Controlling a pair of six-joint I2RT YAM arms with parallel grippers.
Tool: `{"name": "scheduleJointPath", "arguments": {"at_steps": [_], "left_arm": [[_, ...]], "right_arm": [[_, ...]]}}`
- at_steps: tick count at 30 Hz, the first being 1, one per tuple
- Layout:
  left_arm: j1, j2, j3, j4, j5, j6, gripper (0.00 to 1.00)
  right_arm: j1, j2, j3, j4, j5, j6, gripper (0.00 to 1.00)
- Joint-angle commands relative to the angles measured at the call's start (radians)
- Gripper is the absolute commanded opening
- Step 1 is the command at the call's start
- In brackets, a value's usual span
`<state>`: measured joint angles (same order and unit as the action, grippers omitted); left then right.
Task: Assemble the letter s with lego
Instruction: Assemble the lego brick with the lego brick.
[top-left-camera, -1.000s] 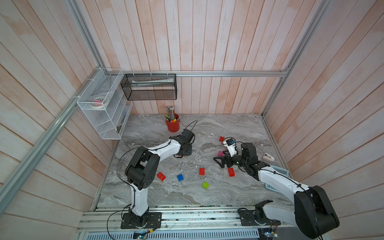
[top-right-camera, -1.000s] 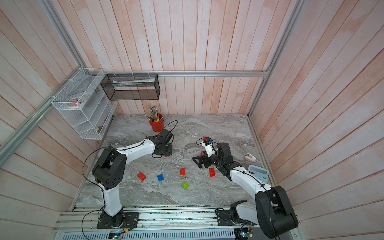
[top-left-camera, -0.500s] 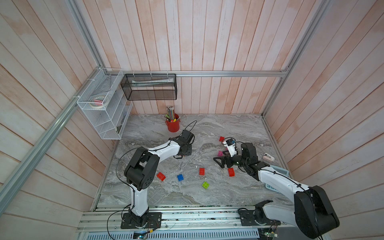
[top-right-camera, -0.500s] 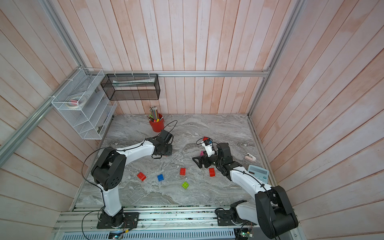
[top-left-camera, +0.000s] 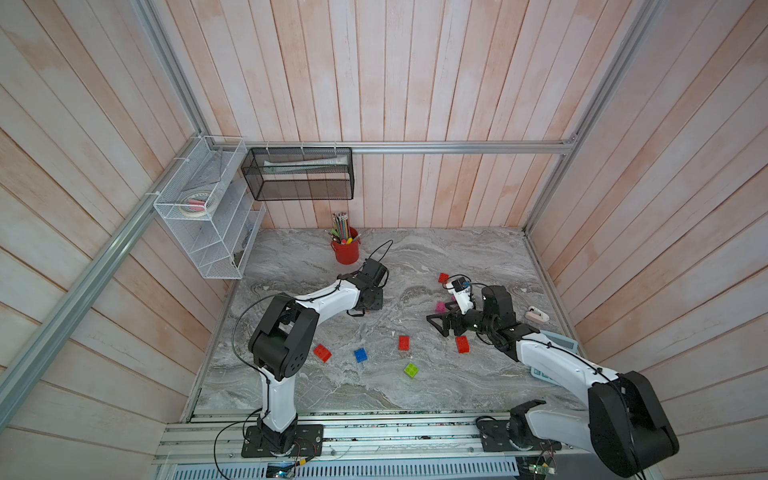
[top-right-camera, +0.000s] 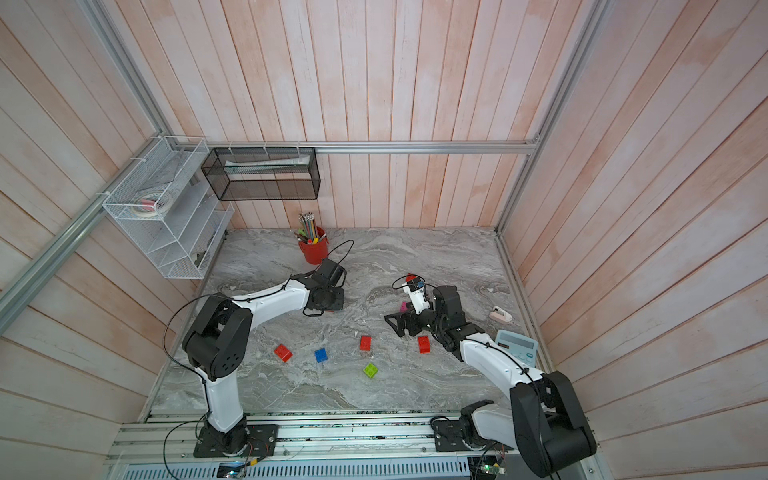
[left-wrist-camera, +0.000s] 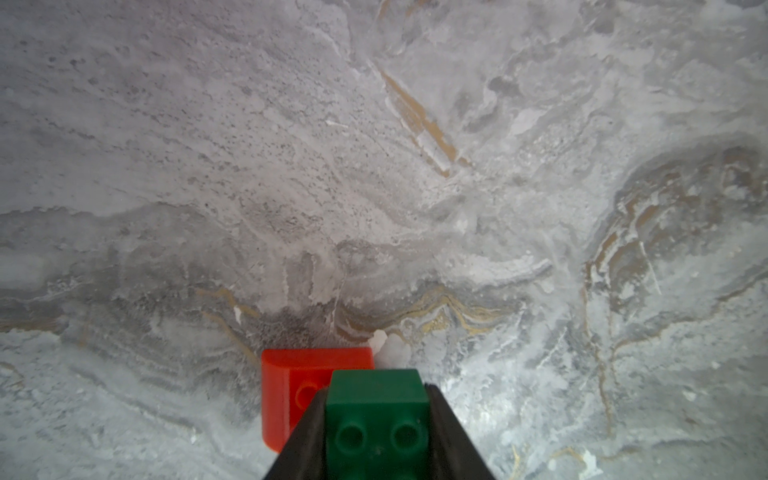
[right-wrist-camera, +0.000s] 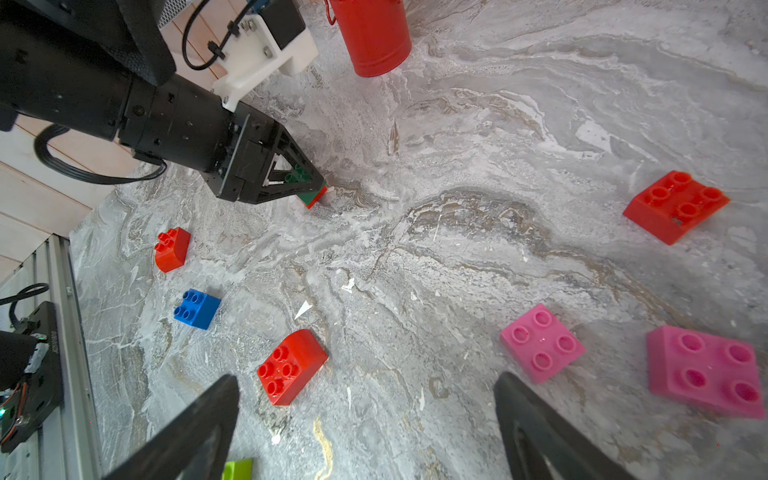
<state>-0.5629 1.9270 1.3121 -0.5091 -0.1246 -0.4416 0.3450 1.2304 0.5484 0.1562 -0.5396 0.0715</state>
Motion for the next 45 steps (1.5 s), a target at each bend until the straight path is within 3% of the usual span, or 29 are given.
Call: {"name": "scheduleJointPath", "arguments": {"at_steps": [1,16,29,40,45], "left_arm": [[0.005,0.016,0.035,-0.023,0.016,-0.014,0.4],[0.006,0.01,0.074,-0.054,0.012,-0.001,0.46],[0.009,-0.113,0.038,-0.196,0.058,0.041,0.62],[-0.017,-0.341,-0.147,-0.283,0.125,-0.088,0.67],[-0.07,-0.426,-0.239,-0.317,0.141,-0.216,0.68]], "right_arm": [[-0.004,-0.014,0.013,-0.018,-0.014,-0.007,0.97],[-0.007,-0.008,0.025,-0.026,-0.018,-0.012,0.97],[-0.008,-0.03,0.039,-0.07,-0.043,-0.015,0.97],[0.048,-0.027,0.054,-0.1,-0.052,0.002,0.97],[0.063,-0.017,0.057,-0.108,-0.047,-0.001,0.97]]}}
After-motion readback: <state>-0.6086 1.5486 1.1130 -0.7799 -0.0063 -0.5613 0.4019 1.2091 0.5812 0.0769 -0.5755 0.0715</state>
